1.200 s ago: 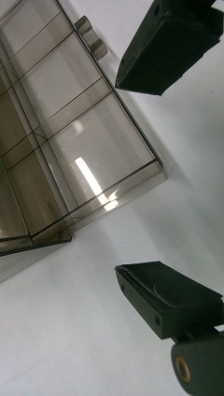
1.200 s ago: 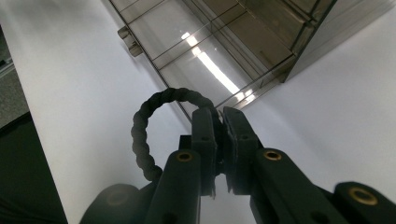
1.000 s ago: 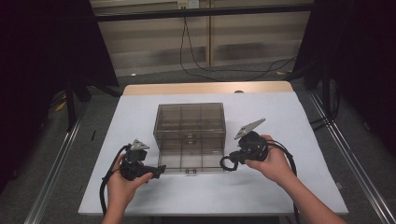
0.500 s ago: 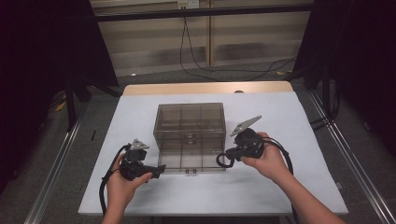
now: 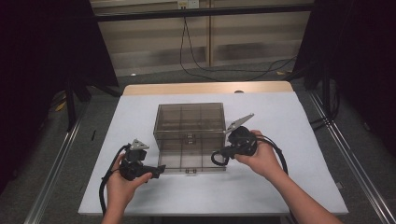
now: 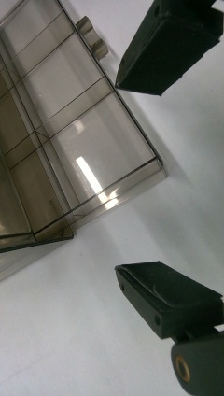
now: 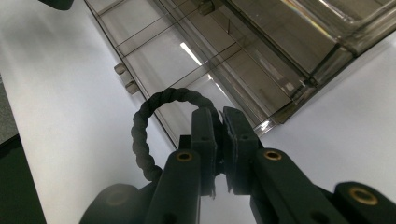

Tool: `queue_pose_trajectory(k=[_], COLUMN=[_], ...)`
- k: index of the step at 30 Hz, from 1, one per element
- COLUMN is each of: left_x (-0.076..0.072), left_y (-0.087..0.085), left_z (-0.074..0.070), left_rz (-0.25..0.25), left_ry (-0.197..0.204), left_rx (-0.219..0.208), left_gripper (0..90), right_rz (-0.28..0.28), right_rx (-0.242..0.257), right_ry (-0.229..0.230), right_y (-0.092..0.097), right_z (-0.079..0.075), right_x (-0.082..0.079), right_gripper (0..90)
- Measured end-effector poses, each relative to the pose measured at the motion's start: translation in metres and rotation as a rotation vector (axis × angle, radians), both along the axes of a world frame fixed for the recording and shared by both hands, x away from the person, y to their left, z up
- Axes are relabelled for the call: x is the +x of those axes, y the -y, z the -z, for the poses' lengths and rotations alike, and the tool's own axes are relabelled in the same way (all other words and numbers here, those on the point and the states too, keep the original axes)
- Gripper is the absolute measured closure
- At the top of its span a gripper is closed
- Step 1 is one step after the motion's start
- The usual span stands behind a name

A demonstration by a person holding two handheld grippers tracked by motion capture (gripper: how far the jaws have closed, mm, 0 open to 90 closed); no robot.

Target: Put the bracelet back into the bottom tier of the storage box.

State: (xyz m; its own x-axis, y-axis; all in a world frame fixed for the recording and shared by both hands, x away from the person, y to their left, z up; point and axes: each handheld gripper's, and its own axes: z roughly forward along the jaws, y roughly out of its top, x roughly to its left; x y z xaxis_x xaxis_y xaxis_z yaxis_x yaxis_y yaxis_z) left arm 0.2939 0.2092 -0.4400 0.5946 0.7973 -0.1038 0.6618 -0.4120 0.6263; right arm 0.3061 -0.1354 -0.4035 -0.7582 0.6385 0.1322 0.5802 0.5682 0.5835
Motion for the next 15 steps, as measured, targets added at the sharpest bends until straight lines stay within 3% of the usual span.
queue_pose_trajectory(k=[15], left_x=[0.0], left_y=[-0.002], left_z=[-0.001], left_rz=[0.004], left_ry=[0.008], left_rx=[0.008], left_gripper=[10.3], right_rz=[0.0], right_rx=[-0.024], right_ry=[0.002], right_y=[-0.013], right_z=[0.004], right_x=[0.006], right_gripper=[83.8])
